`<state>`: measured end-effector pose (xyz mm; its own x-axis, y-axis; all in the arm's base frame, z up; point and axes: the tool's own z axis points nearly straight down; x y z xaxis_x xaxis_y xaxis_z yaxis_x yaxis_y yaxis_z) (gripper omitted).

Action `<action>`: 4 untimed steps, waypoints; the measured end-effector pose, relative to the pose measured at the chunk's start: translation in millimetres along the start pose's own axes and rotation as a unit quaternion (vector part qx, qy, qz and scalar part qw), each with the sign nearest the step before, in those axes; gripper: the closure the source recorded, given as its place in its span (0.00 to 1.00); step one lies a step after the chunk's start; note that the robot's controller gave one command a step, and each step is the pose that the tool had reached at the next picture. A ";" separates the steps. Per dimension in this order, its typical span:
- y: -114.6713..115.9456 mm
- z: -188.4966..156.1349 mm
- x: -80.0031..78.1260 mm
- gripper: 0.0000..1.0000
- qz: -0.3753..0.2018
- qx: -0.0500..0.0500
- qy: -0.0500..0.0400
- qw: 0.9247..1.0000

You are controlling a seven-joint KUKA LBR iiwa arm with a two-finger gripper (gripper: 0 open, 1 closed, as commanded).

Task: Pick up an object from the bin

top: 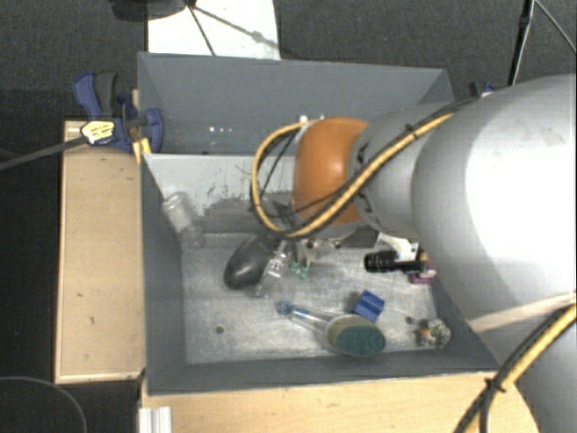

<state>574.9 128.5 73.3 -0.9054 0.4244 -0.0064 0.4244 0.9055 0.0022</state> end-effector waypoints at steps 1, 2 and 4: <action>71.8 1.2 16.3 0.00 -0.048 -0.001 0.001 0.999; 85.5 1.6 24.0 0.00 -0.036 0.008 0.002 0.999; 87.1 1.8 32.7 0.00 0.037 0.013 0.002 0.999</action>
Offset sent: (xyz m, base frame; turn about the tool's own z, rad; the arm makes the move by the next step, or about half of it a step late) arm 0.0143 0.0696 -0.0030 -0.0906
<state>582.3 221.2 71.5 -0.8715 0.4904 -0.0034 0.4904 0.8712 -0.0228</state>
